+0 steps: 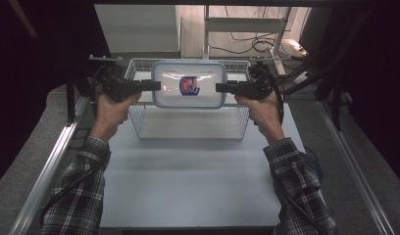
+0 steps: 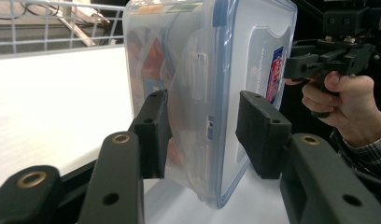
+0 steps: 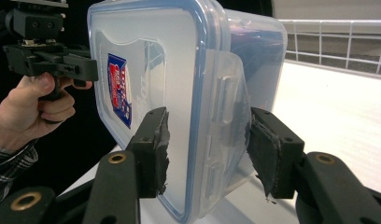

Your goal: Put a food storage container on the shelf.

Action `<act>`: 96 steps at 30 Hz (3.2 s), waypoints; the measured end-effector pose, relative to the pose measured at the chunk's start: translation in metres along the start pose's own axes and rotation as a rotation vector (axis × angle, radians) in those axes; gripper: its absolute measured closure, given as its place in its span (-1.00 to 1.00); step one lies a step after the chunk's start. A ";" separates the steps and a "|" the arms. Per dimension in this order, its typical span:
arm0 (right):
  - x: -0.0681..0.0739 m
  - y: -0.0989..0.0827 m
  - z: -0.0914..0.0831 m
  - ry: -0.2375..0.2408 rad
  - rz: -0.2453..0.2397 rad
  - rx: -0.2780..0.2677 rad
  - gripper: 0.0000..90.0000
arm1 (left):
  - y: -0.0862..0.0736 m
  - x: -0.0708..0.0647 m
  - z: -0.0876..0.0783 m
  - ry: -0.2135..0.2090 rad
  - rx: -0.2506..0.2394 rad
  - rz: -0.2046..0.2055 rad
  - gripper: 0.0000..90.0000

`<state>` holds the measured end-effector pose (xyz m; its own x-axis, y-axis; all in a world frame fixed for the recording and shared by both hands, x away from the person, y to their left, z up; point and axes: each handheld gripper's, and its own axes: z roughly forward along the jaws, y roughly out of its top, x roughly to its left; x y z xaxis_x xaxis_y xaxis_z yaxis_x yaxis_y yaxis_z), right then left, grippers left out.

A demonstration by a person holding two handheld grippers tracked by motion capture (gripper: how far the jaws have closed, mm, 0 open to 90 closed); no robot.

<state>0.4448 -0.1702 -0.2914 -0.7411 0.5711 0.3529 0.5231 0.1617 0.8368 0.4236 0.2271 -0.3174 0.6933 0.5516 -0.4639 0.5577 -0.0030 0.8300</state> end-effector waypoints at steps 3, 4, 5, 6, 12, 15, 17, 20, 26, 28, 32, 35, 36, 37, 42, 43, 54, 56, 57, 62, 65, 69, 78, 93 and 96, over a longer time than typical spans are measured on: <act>-0.006 0.003 0.005 -0.002 0.012 -0.001 0.09 | 0.003 0.006 0.004 0.005 0.003 -0.012 0.21; -0.009 0.004 0.006 -0.003 0.016 -0.002 0.09 | 0.004 0.008 0.006 0.007 0.003 -0.018 0.21; -0.011 0.005 0.008 -0.004 0.021 -0.002 0.09 | 0.005 0.010 0.007 0.010 0.001 -0.023 0.21; -0.012 0.005 0.009 -0.005 0.025 -0.002 0.09 | 0.005 0.012 0.009 0.013 0.002 -0.027 0.20; -0.020 0.007 0.015 -0.023 0.045 0.011 0.08 | 0.003 0.017 0.015 0.017 -0.006 -0.053 0.19; -0.022 0.008 0.016 -0.028 0.056 0.012 0.07 | 0.004 0.018 0.016 0.025 -0.004 -0.065 0.19; -0.022 0.009 0.017 -0.030 0.060 0.017 0.06 | 0.005 0.017 0.017 0.038 -0.004 -0.050 0.17; -0.024 0.010 0.019 -0.030 0.054 0.014 0.04 | 0.005 0.016 0.018 0.053 -0.003 -0.032 0.14; -0.022 0.011 0.022 -0.073 0.019 0.033 -0.02 | 0.011 0.011 0.021 0.104 0.040 0.010 0.06; -0.021 0.011 0.022 -0.079 0.010 0.040 -0.03 | 0.011 0.012 0.022 0.108 0.048 0.016 0.05; -0.021 0.011 0.024 -0.092 -0.003 0.048 -0.10 | 0.011 0.010 0.025 0.159 0.113 0.059 0.00; -0.019 0.010 0.028 -0.112 -0.008 0.063 -0.24 | 0.009 0.010 0.030 0.168 0.129 0.070 -0.06; -0.020 0.009 0.028 -0.111 -0.004 0.062 -0.24 | 0.008 0.010 0.032 0.169 0.136 0.069 -0.08; -0.021 0.009 0.028 -0.112 0.001 0.059 -0.24 | 0.008 0.010 0.033 0.182 0.159 0.079 -0.09; -0.023 0.010 0.032 -0.139 0.001 0.068 -0.43 | 0.003 0.007 0.044 0.256 0.228 0.140 -0.04; -0.023 0.010 0.033 -0.138 0.003 0.066 -0.44 | 0.003 0.007 0.044 0.246 0.215 0.133 -0.09; -0.014 0.016 0.040 -0.227 -0.055 0.079 -0.65 | 0.022 0.013 0.036 0.300 0.019 0.089 -0.22; -0.010 0.018 0.039 -0.287 -0.090 0.058 -0.64 | 0.022 0.012 0.041 0.312 0.014 0.101 -0.22; -0.010 0.019 0.038 -0.304 -0.092 0.040 -0.61 | 0.023 0.014 0.041 0.307 -0.001 0.098 -0.21; -0.012 0.021 0.030 -0.270 -0.066 0.055 -0.34 | 0.021 0.017 0.043 0.260 -0.006 0.037 -0.07; -0.015 0.021 0.030 -0.216 -0.047 0.084 -0.29 | 0.019 0.017 0.041 0.228 0.000 0.011 -0.01; -0.011 0.016 0.038 -0.248 -0.113 0.137 -0.30 | 0.015 0.013 0.036 0.222 -0.001 0.001 -0.02; -0.019 0.022 0.025 -0.242 -0.056 -0.001 -0.07 | 0.013 0.009 0.032 0.231 0.010 0.014 -0.01; -0.010 0.019 0.025 -0.214 -0.027 0.061 0.30 | 0.009 0.011 0.022 0.240 0.006 0.025 0.00; -0.007 0.018 0.023 -0.217 -0.033 0.067 0.30 | 0.009 0.011 0.022 0.237 0.004 0.024 0.00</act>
<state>0.4691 -0.1524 -0.2886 -0.6540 0.7235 0.2211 0.5323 0.2324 0.8140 0.4461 0.2152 -0.3221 0.5797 0.7320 -0.3581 0.5447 -0.0212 0.8384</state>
